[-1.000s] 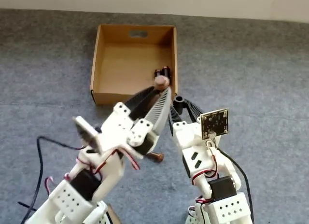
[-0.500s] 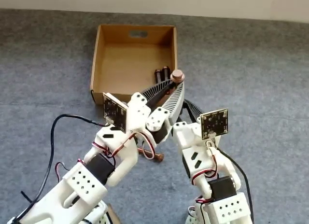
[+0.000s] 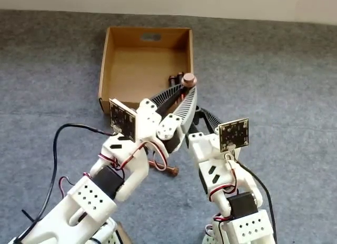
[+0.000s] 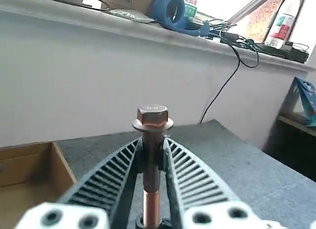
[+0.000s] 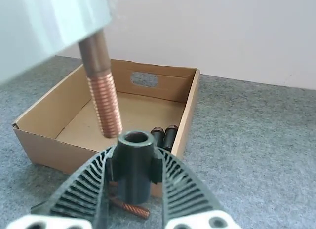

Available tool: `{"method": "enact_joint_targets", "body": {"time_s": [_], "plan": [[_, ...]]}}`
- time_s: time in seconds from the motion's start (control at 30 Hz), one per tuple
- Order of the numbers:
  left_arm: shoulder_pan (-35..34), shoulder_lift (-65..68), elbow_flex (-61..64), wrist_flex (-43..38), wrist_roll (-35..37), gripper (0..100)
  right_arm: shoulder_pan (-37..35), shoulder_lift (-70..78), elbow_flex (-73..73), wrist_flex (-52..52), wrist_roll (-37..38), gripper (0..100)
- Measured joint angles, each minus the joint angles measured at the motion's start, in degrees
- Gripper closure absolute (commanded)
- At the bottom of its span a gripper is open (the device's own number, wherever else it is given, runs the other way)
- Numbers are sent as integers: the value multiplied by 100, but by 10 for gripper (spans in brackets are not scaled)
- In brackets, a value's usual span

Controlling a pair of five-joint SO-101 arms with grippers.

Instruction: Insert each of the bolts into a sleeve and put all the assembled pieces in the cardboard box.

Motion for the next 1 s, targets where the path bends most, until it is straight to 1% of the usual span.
{"method": "enact_joint_targets", "body": {"time_s": [0.33,0.67,0.83,1.0], "plan": [[-26,316,79,-18,0,992,0,9,44,0,0,993],[-70,484,70,-299,0,992,0,18,53,9,0,993],[-378,510,-26,-413,0,992,0,9,44,0,0,993],[-343,519,-62,-431,0,992,0,9,44,0,0,993]]}}
